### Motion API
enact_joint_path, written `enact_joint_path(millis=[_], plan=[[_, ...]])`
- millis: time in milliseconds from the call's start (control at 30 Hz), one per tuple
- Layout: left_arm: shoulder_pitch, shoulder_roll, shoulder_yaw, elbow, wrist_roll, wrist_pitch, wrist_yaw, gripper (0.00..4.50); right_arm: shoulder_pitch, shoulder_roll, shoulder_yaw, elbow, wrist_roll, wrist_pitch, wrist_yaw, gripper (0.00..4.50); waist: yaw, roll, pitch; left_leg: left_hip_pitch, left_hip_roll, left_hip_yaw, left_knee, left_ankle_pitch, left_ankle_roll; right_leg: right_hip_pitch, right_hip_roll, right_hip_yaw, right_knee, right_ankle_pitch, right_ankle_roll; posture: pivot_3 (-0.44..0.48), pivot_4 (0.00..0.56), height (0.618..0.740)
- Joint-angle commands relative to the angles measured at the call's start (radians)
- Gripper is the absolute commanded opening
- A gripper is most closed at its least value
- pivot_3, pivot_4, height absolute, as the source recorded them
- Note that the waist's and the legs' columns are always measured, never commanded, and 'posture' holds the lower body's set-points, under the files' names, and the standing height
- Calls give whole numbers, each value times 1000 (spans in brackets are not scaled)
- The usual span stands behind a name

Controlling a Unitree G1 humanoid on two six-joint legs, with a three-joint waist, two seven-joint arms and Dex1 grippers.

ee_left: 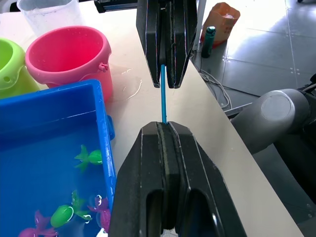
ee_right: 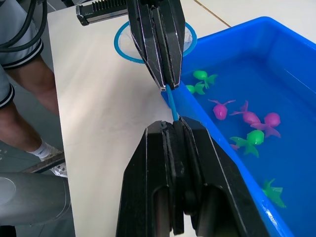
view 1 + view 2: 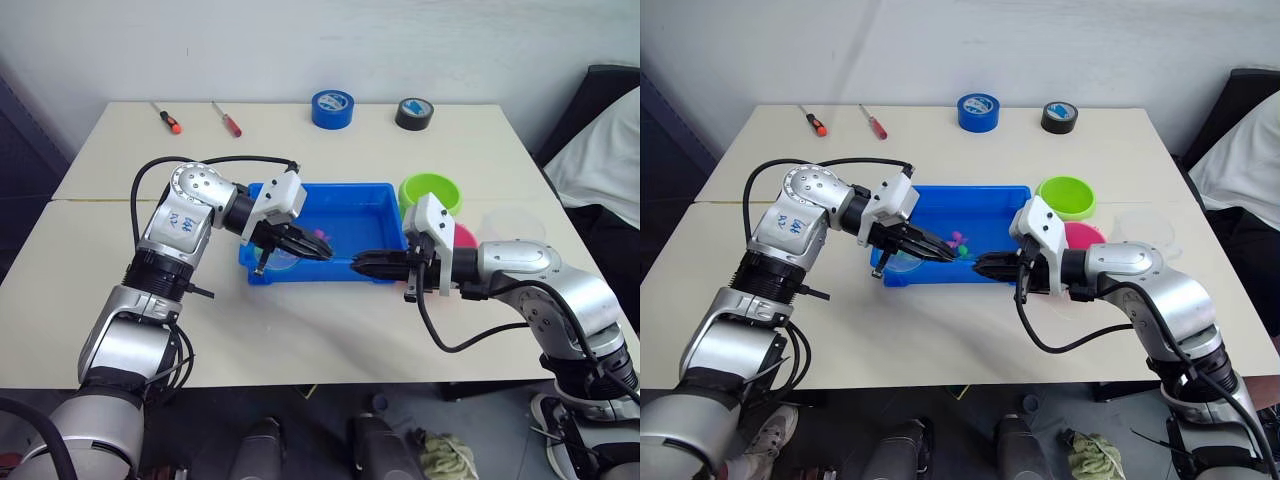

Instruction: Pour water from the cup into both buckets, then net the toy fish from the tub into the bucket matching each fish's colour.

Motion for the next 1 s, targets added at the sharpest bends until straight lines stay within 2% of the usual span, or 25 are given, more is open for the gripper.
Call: enact_joint_path(millis=[33, 67, 133, 167, 267, 333, 500, 667, 800, 867, 1000], plan=[[-27, 16, -2, -26, 10, 39, -10, 0, -11, -4, -12, -19, 13, -12, 18, 19, 0, 0, 0, 0, 0, 0, 0, 0, 0, 0, 0, 0, 0, 0, 0, 0, 150, 734], [-30, 18, -4, -22, 15, 45, -10, 0, -11, -4, -12, -19, 12, -12, 18, 19, 0, 0, 0, 0, 0, 0, 0, 0, 0, 0, 0, 0, 0, 0, 0, 0, 150, 734], [-36, 21, -6, -18, 16, 61, -16, 701, -10, -5, -12, -19, 12, -14, 20, 0, 0, 0, 0, 0, 0, 0, 0, 0, 0, 0, 0, 0, 0, 0, 0, 0, 150, 734], [-36, 23, -5, -21, 16, 66, -18, 906, -9, -5, -12, -20, 11, -15, 21, 0, -1, 0, 0, 0, 0, 0, 0, 0, 0, 0, 0, 0, 0, 0, 0, 0, 150, 734], [-34, 13, 30, -24, 6, 33, 23, 2228, -6, -6, -13, -23, 9, -16, 25, 0, 0, 0, 0, 0, 0, 0, 0, 0, 0, 0, 0, 0, 0, 0, 0, 0, 150, 734], [-46, 24, 60, -43, -34, 109, 22, 3029, -3, -7, -12, -25, 8, -17, 26, 0, 0, 0, 0, -1, 0, 0, 1, 0, 0, 0, 0, 0, 0, 0, 0, 0, 150, 734], [-89, 99, 159, -108, -131, 297, 27, 3029, 4, -13, -10, -23, -2, -25, 29, 0, -3, 0, 0, -7, 0, -1, 3, 0, 0, -6, 0, -1, 2, 0, 0, 0, 150, 734], [-120, 182, 271, -144, -193, 436, 114, 3029, 17, -10, -12, -19, -8, -37, 23, 0, -1, 1, 0, -6, 1, -2, 2, 0, 0, -6, 0, -2, 3, 0, 0, 0, 150, 734], [-133, 257, 362, -38, -158, 383, 229, 3029, 18, -2, -18, -4, -30, -54, 0, 0, -3, 1, 0, -6, 0, -2, 3, 0, 0, -5, 0, -3, 3, 0, 0, 0, 150, 734], [-112, 292, 407, 0, -146, 349, 294, 3029, -23, 26, -29, 49, -77, -82, -64, 0, -9, 1, 0, -6, 0, -2, 3, 0, 0, -5, 0, -3, 3, 0, 0, 0, 150, 734], [-26, 321, 437, -32, -150, 340, 342, 3029, -65, 44, -37, 101, -124, -117, -109, 0, -4, 1, 0, -6, 0, -2, 2, 0, 0, -6, 0, -3, 4, 0, 0, 0, 150, 734]])
